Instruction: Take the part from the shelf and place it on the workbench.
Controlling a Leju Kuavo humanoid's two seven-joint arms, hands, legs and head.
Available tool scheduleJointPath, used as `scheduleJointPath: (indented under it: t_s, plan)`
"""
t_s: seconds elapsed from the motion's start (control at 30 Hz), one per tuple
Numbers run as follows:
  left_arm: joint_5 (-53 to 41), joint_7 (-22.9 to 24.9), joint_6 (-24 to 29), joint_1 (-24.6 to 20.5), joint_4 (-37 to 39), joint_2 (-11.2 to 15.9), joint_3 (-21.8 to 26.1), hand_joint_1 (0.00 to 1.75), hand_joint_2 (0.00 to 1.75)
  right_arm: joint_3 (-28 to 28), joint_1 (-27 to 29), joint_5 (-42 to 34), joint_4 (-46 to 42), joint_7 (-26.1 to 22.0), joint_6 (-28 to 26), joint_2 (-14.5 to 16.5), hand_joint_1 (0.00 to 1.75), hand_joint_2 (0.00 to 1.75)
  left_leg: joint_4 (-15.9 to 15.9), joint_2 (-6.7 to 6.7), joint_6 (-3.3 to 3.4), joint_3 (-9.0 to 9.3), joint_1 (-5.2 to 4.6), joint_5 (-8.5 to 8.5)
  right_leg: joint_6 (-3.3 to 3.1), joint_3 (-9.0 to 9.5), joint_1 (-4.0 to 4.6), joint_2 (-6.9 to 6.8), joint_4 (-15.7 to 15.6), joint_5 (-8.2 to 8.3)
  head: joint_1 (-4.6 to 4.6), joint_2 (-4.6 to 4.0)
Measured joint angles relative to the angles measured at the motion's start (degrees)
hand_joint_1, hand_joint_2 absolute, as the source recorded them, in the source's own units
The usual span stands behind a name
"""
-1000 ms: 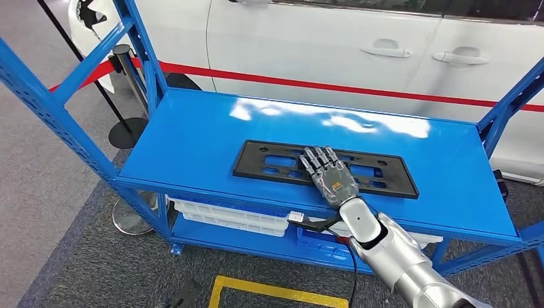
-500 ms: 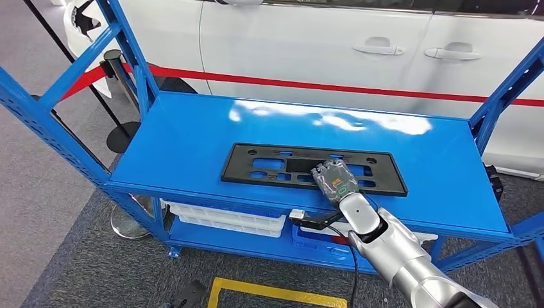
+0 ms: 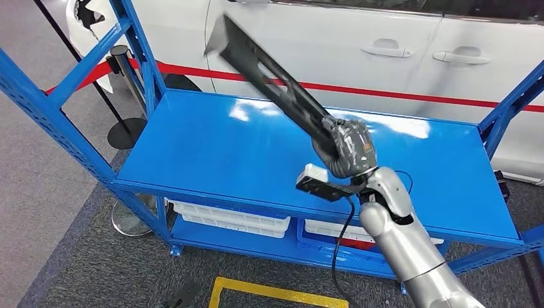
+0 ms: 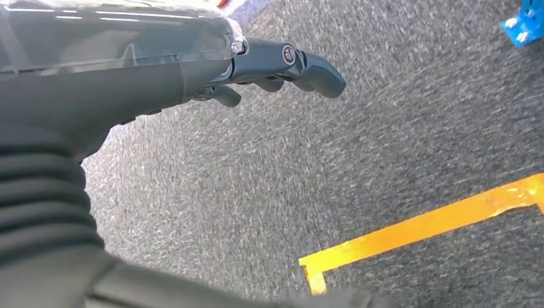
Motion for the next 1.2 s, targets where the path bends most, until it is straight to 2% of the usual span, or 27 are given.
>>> scheduleJointPath:
  t_s: [0.03, 0.07, 0.13, 0.27, 0.33, 0.4, 0.43, 0.47, 0.5, 0.53, 0.6, 0.63, 0.7, 0.77, 0.8, 0.87, 0.9, 0.93, 0.97, 1.0, 1.07, 1.1, 1.13, 1.2]
  plan:
    - [-0.04, 0.13, 0.15, -0.02, 0.0, 0.0, 0.01, 0.0, 1.75, -1.19, 0.07, -6.88, -3.4, -1.37, 4.54, -0.14, 1.75, 1.75, 0.09, 0.0, -0.24, -0.04, -0.09, -0.13, -0.19, 0.95, 0.14, 0.02, -2.14, 0.52, -0.01, 0.0]
    - [-0.08, 0.25, 0.32, -0.02, 0.0, 0.0, 0.01, 0.0, 1.75, -2.28, 0.25, -13.29, -6.57, -2.35, 8.99, -0.3, 1.75, 1.75, 0.11, 0.01, -0.51, -0.09, -0.16, -0.21, -0.36, 1.25, 0.29, 0.04, -2.93, 0.42, -0.01, 0.0]
    - [-0.1, 0.42, 0.64, 0.0, 0.0, 0.01, 0.01, 0.0, 1.75, -3.79, 0.66, -22.06, -11.24, -3.29, 15.37, -0.52, 1.75, 1.75, -0.05, 0.02, -0.93, -0.05, -0.12, -0.22, -0.59, 1.19, 0.45, 0.1, -2.99, 0.28, -0.02, 0.0]
    - [-0.09, 0.45, 0.79, 0.02, 0.0, 0.01, 0.01, 0.0, 1.75, -4.3, 0.87, -25.06, -12.95, -3.45, 17.57, -0.6, 1.75, 1.75, -0.16, 0.02, -1.11, 0.02, -0.09, -0.23, -0.72, 1.21, 0.47, 0.11, -3.01, 0.26, -0.02, 0.0]
    - [-0.01, 0.45, 1.14, 0.0, 0.0, 0.03, 0.03, 0.0, 1.75, -5.03, 1.42, -29.53, -15.28, -3.67, 21.19, -0.7, 1.75, 1.75, 0.49, 0.08, -1.45, -0.16, -0.06, -0.85, -1.09, 1.52, 0.16, 0.06, -3.38, 0.39, -0.01, 0.0]
    - [0.26, 0.28, 2.04, 0.07, 0.0, 0.06, 0.17, 0.0, 1.75, -6.22, 3.47, -36.52, -19.98, -4.24, 26.87, -0.89, 1.75, 1.75, 8.52, 0.15, -2.09, -3.81, 0.03, -4.65, -1.8, 1.98, -0.06, -0.03, -3.72, 0.35, -0.02, 0.0]
    - [0.38, -0.06, 2.8, 0.17, 0.0, 0.07, 0.25, 0.0, 1.75, -6.57, 4.89, -39.24, -21.81, -4.46, 29.14, -0.99, 1.75, 1.75, 12.1, 0.17, -2.26, -5.56, 0.06, -5.8, -2.01, 2.12, 0.01, -0.02, -3.72, 0.23, -0.02, 0.0]
    - [0.49, -0.52, 3.73, 0.27, 0.0, 0.08, 0.31, 0.0, 1.75, -6.81, 6.55, -41.76, -23.51, -4.69, 31.18, -1.08, 1.75, 1.75, 14.22, 0.18, -2.34, -6.64, 0.09, -6.11, -2.15, 2.29, 0.08, 0.01, -3.68, 0.09, -0.02, 0.0]
    - [0.53, -1.05, 4.71, 0.34, 0.0, 0.09, 0.33, 0.0, 1.75, -6.86, 8.06, -43.59, -24.38, -4.83, 32.69, -1.15, 1.75, 1.75, 11.96, 0.18, -2.21, -5.67, 0.09, -4.28, -2.11, 2.47, 0.12, 0.07, -3.63, -0.03, -0.02, 0.0]
    - [0.55, -1.46, 5.41, 0.35, 0.0, 0.1, 0.34, 0.0, 1.75, -6.82, 9.23, -44.45, -24.98, -5.0, 33.38, -1.16, 1.75, 1.75, 7.63, 0.18, -1.94, -3.63, 0.05, -2.3, -2.0, 2.63, 0.15, 0.11, -3.57, -0.17, -0.02, 0.0]
    - [0.58, -1.86, 6.1, 0.33, 0.0, 0.13, 0.37, 0.0, 1.75, -6.74, 11.04, -45.07, -25.91, -5.36, 33.83, -1.2, 1.75, 1.75, 1.36, 0.15, -1.37, -0.58, -0.17, -0.25, -1.63, 2.67, 0.35, 0.18, -3.36, -0.37, -0.02, 0.0]
    - [0.59, -1.93, 6.21, 0.35, 0.0, 0.15, 0.38, 0.0, 1.75, -6.73, 11.7, -45.16, -26.24, -5.45, 33.92, -1.22, 1.75, 1.75, 0.24, 0.13, -1.1, -0.06, -0.29, -0.2, -1.39, 2.62, 0.4, 0.2, -3.32, -0.4, -0.02, 0.0]
    - [0.61, -1.98, 6.32, 0.43, 0.0, 0.17, 0.43, 0.0, 1.75, -6.71, 12.58, -45.29, -26.8, -5.5, 34.08, -1.31, 1.75, 1.75, -0.06, 0.12, -0.57, 0.05, -0.32, -0.13, -0.81, 2.59, 0.44, 0.21, -3.37, -0.38, -0.02, 0.0]
    - [0.64, -2.44, 6.59, 0.44, 0.0, 0.19, 0.55, 0.0, 1.75, -6.71, 12.97, -45.6, -27.32, -5.47, 34.27, -1.44, 1.75, 1.75, -0.52, 0.18, 0.1, 0.23, -0.12, 0.2, -0.16, 2.08, 0.32, 0.15, -2.02, -1.49, -0.01, 0.0]
    - [0.76, -3.3, 6.9, 0.42, 0.0, 0.19, 0.63, 0.0, 1.75, -6.71, 13.23, -45.79, -27.59, -5.45, 34.34, -1.52, 1.75, 1.75, -0.73, 0.22, 0.38, 0.32, -0.02, 0.34, 0.15, 1.11, 0.26, 0.12, 0.23, -2.93, -0.01, 0.0]
    - [1.57, -6.82, 7.8, 0.41, 0.0, 0.18, 0.8, 0.0, 1.75, -6.7, 14.68, -45.99, -28.15, -5.56, 34.36, -1.69, 1.75, 1.75, -0.76, 0.23, 0.63, 0.33, 0.01, 0.37, 0.63, -2.32, 0.05, 0.07, 7.69, -6.74, -0.01, 0.0]
    - [2.28, -8.98, 8.27, 0.42, 0.0, 0.17, 0.94, 0.0, 1.75, -6.68, 15.89, -45.8, -28.44, -5.76, 34.23, -1.76, 1.75, 1.75, -0.74, 0.2, 0.64, 0.33, 0.01, 0.36, 0.81, -3.99, -0.07, 0.06, 11.12, -7.97, 0.0, 0.0]
    - [3.11, -11.04, 8.72, 0.43, 0.0, 0.17, 1.17, 0.0, 1.75, -6.63, 17.23, -45.54, -28.75, -6.06, 34.04, -1.85, 1.75, 1.75, -0.69, 0.17, 0.63, 0.33, 0.01, 0.33, 0.94, -4.98, -0.2, 0.06, 12.94, -8.18, 0.0, 0.0]
    - [4.06, -12.91, 9.06, 0.4, 0.0, 0.16, 1.5, 0.0, 1.75, -6.58, 18.54, -45.26, -29.11, -6.43, 33.81, -1.96, 1.75, 1.75, -0.61, 0.12, 0.56, 0.35, 0.03, 0.26, 1.0, -4.8, -0.32, 0.04, 12.35, -7.16, 0.0, 0.0]
    - [5.17, -14.65, 9.15, 0.35, 0.0, 0.15, 1.94, 0.0, 1.75, -6.54, 19.7, -45.06, -29.51, -6.78, 33.59, -2.08, 1.75, 1.75, -0.5, 0.09, 0.44, 0.41, 0.05, 0.15, 1.01, -3.51, -0.42, -0.01, 9.55, -5.27, 0.0, 0.0]
    - [7.34, -17.37, 8.54, 0.12, 0.0, 0.14, 3.07, 0.0, 1.75, -6.5, 21.44, -44.96, -30.18, -7.13, 33.28, -2.27, 1.75, 1.75, -0.15, 0.08, -0.02, 0.46, -0.03, -0.2, 0.8, 0.39, -0.43, -0.14, 1.46, -1.65, 0.0, 0.0]
    - [8.05, -17.96, 8.06, -0.02, 0.0, 0.14, 3.6, 0.0, 1.75, -6.49, 22.03, -44.96, -30.35, -7.07, 33.13, -2.33, 1.75, 1.75, 0.0, 0.08, -0.29, 0.43, -0.13, -0.36, 0.56, 1.66, -0.36, -0.16, -1.25, -0.79, -0.01, 0.0]
    - [8.55, -17.85, 7.62, -0.16, 0.0, 0.14, 4.07, 0.0, 1.75, -6.48, 22.53, -44.96, -30.41, -6.83, 32.94, -2.38, 1.75, 1.75, 0.07, 0.1, -0.56, 0.38, -0.23, -0.47, 0.27, 2.23, -0.26, -0.12, -2.59, -0.58, -0.01, 0.0]
    - [9.05, -16.16, 7.08, -0.37, 0.0, 0.11, 4.89, 0.0, 1.75, -6.48, 23.19, -44.91, -30.38, -6.08, 32.34, -2.43, 1.75, 1.75, -0.11, 0.15, -1.23, 0.44, -0.25, -0.48, -0.52, 2.19, -0.1, 0.05, -2.87, -0.56, -0.02, 0.0]
